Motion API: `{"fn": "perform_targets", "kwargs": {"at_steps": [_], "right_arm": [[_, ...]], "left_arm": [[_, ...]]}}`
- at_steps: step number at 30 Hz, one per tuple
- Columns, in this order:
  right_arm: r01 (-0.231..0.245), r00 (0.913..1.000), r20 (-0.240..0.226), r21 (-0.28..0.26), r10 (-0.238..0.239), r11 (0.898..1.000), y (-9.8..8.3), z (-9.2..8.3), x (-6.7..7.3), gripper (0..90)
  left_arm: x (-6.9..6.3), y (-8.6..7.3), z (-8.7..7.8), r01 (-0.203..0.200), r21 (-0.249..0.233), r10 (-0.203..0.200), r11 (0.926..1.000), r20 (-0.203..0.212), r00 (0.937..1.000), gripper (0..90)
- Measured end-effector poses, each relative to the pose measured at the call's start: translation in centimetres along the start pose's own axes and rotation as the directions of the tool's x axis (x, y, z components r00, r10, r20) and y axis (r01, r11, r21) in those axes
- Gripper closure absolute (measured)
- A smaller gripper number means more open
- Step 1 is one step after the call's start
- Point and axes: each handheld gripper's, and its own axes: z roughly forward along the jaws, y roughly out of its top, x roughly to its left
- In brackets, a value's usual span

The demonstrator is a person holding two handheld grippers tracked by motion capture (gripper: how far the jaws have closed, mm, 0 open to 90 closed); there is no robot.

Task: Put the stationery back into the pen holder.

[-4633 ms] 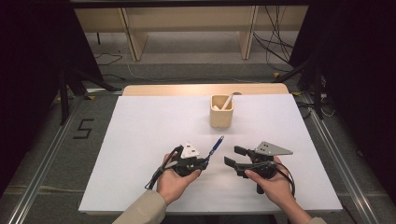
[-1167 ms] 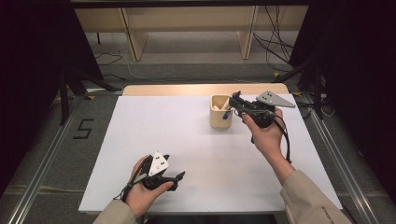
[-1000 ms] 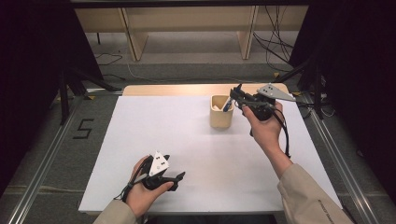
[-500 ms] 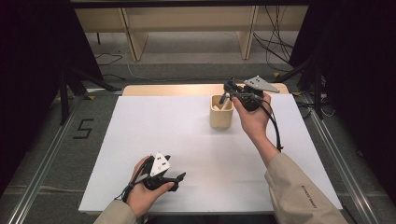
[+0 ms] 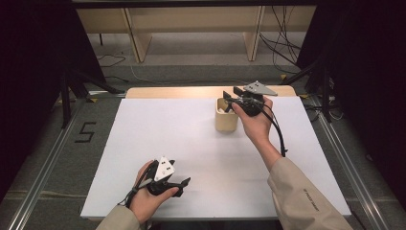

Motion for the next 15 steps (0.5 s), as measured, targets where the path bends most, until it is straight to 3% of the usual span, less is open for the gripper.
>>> {"fn": "perform_targets", "kwargs": {"at_steps": [5, 8, 15], "right_arm": [[-0.021, 0.9997, -0.012, 0.011, 0.021, 1.0, 0.1, -1.7, -0.4, 39.0], [-0.002, 1.0, -0.005, 0.036, 0.002, 0.999, -0.2, -3.1, -0.8, 35.4], [0.013, 0.999, -0.044, 0.081, -0.009, 0.997, -2.4, -6.8, -1.4, 33.4]], "left_arm": [[-0.1, 0.0, 0.0, 0.001, -0.001, -0.001, 1.0, -0.002, 1.0, 19.2], [-0.1, 0.0, 0.0, 0.002, 0.001, -0.002, 1.0, -0.001, 1.0, 19.2], [0.0, -0.2, 0.1, 0.007, 0.009, -0.007, 0.9999, -0.005, 1.0, 19.3]]}}
